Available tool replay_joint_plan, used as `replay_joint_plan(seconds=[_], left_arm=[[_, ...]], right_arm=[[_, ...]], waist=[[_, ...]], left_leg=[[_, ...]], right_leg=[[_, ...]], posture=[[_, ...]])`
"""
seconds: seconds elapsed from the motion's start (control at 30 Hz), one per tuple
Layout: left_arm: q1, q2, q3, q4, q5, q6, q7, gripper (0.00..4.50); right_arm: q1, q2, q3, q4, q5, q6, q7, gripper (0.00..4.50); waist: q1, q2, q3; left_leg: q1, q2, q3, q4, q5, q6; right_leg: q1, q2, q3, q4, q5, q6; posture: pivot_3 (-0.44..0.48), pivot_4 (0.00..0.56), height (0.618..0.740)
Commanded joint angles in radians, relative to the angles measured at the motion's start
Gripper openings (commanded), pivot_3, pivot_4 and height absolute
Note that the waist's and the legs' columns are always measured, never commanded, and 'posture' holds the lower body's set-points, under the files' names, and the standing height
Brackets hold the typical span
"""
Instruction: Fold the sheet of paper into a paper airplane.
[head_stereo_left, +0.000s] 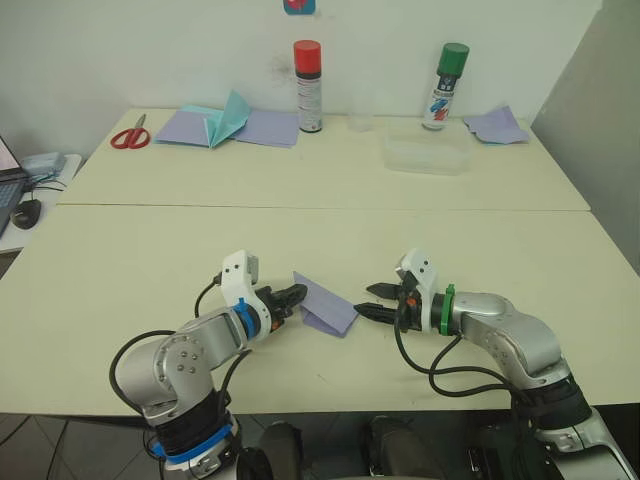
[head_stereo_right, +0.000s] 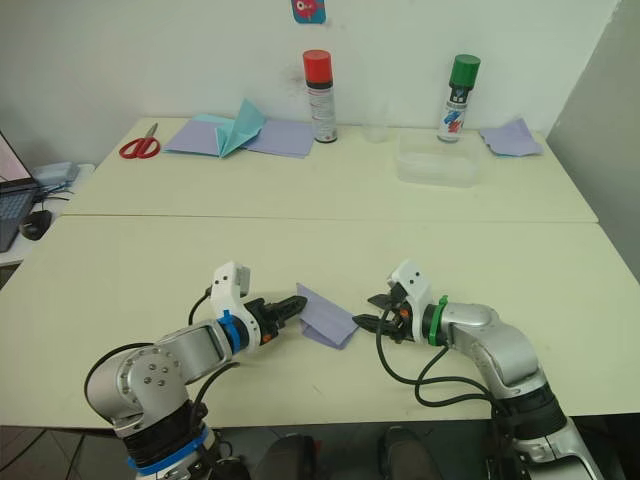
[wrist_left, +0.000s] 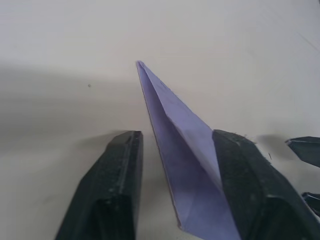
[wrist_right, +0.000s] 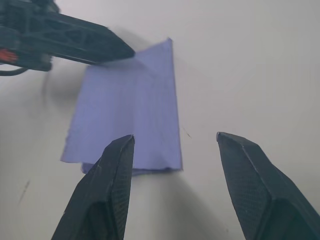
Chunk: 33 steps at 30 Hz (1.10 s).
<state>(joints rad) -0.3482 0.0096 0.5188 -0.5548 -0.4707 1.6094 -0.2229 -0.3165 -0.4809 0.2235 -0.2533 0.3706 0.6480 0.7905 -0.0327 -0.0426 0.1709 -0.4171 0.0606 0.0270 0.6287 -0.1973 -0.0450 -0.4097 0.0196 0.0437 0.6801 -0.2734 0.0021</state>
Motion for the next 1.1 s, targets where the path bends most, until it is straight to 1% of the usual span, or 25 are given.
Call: replay_joint_plan(seconds=[0.03, 0.1, 0.13, 0.17, 0.2, 0.23, 0.27, 0.3, 0.33, 0.4, 0.47, 0.57, 0.67, 0.73, 0.77, 0.83, 0.93, 0.97, 1.1], left_arm=[[0.008, 0.152, 0.037, -0.051, -0.111, 0.005, -0.087, 3.69], [0.026, 0.293, 0.015, -0.075, -0.187, -0.006, -0.203, 4.35], [0.089, 0.427, -0.055, -0.111, -0.186, -0.136, -0.335, 4.45], [0.165, 0.551, -0.126, -0.14, -0.154, -0.302, -0.473, 4.45], [0.243, 0.654, -0.181, -0.147, -0.118, -0.461, -0.596, 4.45], [0.325, 0.743, -0.224, -0.134, -0.061, -0.649, -0.722, 4.45], [0.389, 0.802, -0.252, -0.103, -0.002, -0.818, -0.811, 4.45], [0.443, 0.842, -0.272, -0.062, 0.053, -0.998, -0.889, 4.45], [0.479, 0.864, -0.285, -0.025, 0.09, -1.133, -0.939, 4.45], [0.489, 0.861, -0.3, 0.042, 0.115, -1.283, -0.973, 4.45], [0.481, 0.851, -0.32, 0.082, 0.127, -1.379, -0.991, 4.45], [0.456, 0.827, -0.351, 0.1, 0.131, -1.443, -0.975, 4.45], [0.441, 0.814, -0.369, 0.103, 0.128, -1.462, -0.955, 4.45], [0.432, 0.807, -0.374, 0.105, 0.124, -1.46, -0.938, 4.5], [0.428, 0.806, -0.376, 0.104, 0.121, -1.456, -0.931, 4.5], [0.423, 0.808, -0.381, 0.104, 0.119, -1.45, -0.924, 4.5], [0.416, 0.807, -0.38, 0.109, 0.103, -1.417, -0.908, 4.5], [0.414, 0.807, -0.381, 0.11, 0.101, -1.413, -0.904, 4.5], [0.42, 0.811, -0.376, 0.109, 0.09, -1.414, -0.902, 4.5]], right_arm=[[0.039, -0.064, 0.045, -0.025, -0.105, -0.281, 0.098, 2.73], [0.055, -0.07, 0.055, 0.004, -0.127, -0.373, 0.125, 2.73], [0.057, -0.068, 0.066, 0.03, -0.152, -0.443, 0.135, 2.73], [0.057, -0.064, 0.077, 0.057, -0.175, -0.509, 0.146, 2.73], [0.053, -0.059, 0.09, 0.086, -0.196, -0.57, 0.157, 2.73], [0.047, -0.048, 0.103, 0.118, -0.217, -0.623, 0.162, 2.73], [0.038, -0.033, 0.109, 0.146, -0.229, -0.654, 0.16, 2.73], [0.028, -0.016, 0.117, 0.171, -0.239, -0.681, 0.157, 2.73], [0.02, -0.001, 0.122, 0.191, -0.25, -0.705, 0.154, 2.73], [0.004, 0.029, 0.135, 0.226, -0.27, -0.761, 0.152, 2.73], [-0.005, 0.041, 0.15, 0.256, -0.289, -0.811, 0.166, 2.73], [-0.022, 0.068, 0.16, 0.289, -0.301, -0.822, 0.158, 2.73], [-0.038, 0.093, 0.155, 0.313, -0.319, -0.83, 0.139, 2.73], [-0.041, 0.099, 0.151, 0.328, -0.33, -0.824, 0.131, 2.34], [-0.041, 0.099, 0.149, 0.331, -0.332, -0.823, 0.13, 2.1], [-0.04, 0.098, 0.147, 0.335, -0.331, -0.827, 0.133, 1.45], [-0.02, 0.094, 0.141, 0.315, -0.309, -0.804, 0.145, 0.29], [-0.016, 0.091, 0.141, 0.313, -0.308, -0.804, 0.149, 0.02], [-0.018, 0.09, 0.134, 0.325, -0.282, -0.825, 0.175, 0.02]], waist=[[-0.001, 0.0, 0.0], [-0.003, -0.001, 0.0], [-0.004, -0.001, 0.001], [-0.012, -0.003, 0.001], [-0.014, -0.001, 0.002], [-0.015, 0.0, 0.002], [-0.015, 0.001, 0.002], [-0.014, 0.002, 0.002], [-0.012, 0.003, 0.003], [-0.006, 0.003, 0.003], [0.005, 0.003, 0.003], [0.009, 0.003, 0.003], [0.006, 0.003, 0.003], [0.004, 0.003, 0.003], [0.004, 0.003, 0.003], [0.004, 0.003, 0.003], [0.004, 0.003, 0.003], [0.004, 0.003, 0.003], [0.004, 0.003, 0.003]], left_leg=[[0.0, 0.0, 0.0, 0.0, 0.0, 0.0], [0.001, 0.001, 0.0, 0.0, 0.0, 0.0], [0.001, 0.001, 0.0, 0.0, 0.0, 0.0], [0.001, 0.002, 0.0, -0.001, 0.0, 0.0], [0.001, 0.002, 0.001, -0.001, 0.0, -0.001], [0.002, 0.002, 0.001, -0.002, -0.001, -0.002], [0.003, 0.002, 0.001, -0.003, -0.001, -0.002], [0.004, 0.002, 0.002, -0.004, -0.001, -0.003], [0.004, 0.003, 0.003, -0.004, -0.001, -0.003], [0.003, 0.003, 0.004, -0.003, -0.001, -0.002], [0.002, 0.003, 0.004, -0.002, -0.001, -0.002], [0.001, 0.002, 0.004, -0.002, -0.001, -0.002], [0.001, 0.002, 0.005, -0.002, -0.001, -0.002], [0.001, 0.003, 0.005, -0.002, -0.001, -0.002], [0.001, 0.003, 0.005, -0.003, -0.001, -0.002], [0.001, 0.003, 0.005, -0.003, -0.001, -0.002], [0.001, 0.003, 0.004, -0.003, -0.001, -0.002], [0.001, 0.004, 0.003, -0.002, -0.001, -0.002], [0.002, 0.004, 0.003, -0.002, -0.001, -0.002]], right_leg=[[0.0, 0.0, 0.0, 0.0, 0.0, 0.0], [0.0, 0.0, 0.0, 0.0, 0.0, 0.0], [0.0, 0.001, 0.0, 0.0, 0.0, 0.0], [-0.001, 0.001, 0.0, 0.0, 0.0, 0.0], [-0.001, 0.001, 0.001, 0.0, 0.0, -0.001], [-0.001, -0.003, 0.0, 0.0, -0.001, -0.003], [-0.001, -0.005, 0.001, 0.001, -0.001, -0.005], [0.0, -0.007, 0.001, 0.0, -0.002, -0.006], [0.0, -0.01, 0.002, 0.0, -0.005, -0.012], [-0.001, -0.013, 0.003, 0.0, -0.006, -0.013], [-0.002, -0.013, 0.002, 0.0, -0.006, -0.013], [-0.001, -0.013, 0.002, -0.001, -0.006, -0.013], [-0.002, -0.012, 0.001, -0.001, -0.005, -0.011], [-0.002, -0.011, 0.001, -0.001, -0.002, -0.006], [-0.002, -0.01, 0.001, -0.001, -0.002, -0.006], [-0.002, -0.006, 0.001, 0.0, -0.002, -0.006], [-0.002, -0.005, 0.001, 0.0, -0.002, -0.006], [-0.002, -0.004, 0.001, 0.0, -0.002, -0.007], [-0.002, -0.004, 0.001, 0.001, -0.002, -0.007]], posture=[[0.0, 0.15, 0.74], [0.0, 0.15, 0.74], [0.0, 0.15, 0.74], [0.0, 0.15, 0.74], [0.0, 0.15, 0.74], [0.0, 0.15, 0.74], [0.0, 0.15, 0.74], [0.0, 0.15, 0.74], [0.0, 0.15, 0.74], [0.0, 0.15, 0.74], [0.0, 0.15, 0.74], [0.0, 0.15, 0.74], [0.0, 0.15, 0.74], [0.0, 0.15, 0.74], [0.0, 0.15, 0.74], [0.0, 0.15, 0.74], [0.0, 0.15, 0.74], [0.0, 0.15, 0.74], [0.0, 0.15, 0.74]])
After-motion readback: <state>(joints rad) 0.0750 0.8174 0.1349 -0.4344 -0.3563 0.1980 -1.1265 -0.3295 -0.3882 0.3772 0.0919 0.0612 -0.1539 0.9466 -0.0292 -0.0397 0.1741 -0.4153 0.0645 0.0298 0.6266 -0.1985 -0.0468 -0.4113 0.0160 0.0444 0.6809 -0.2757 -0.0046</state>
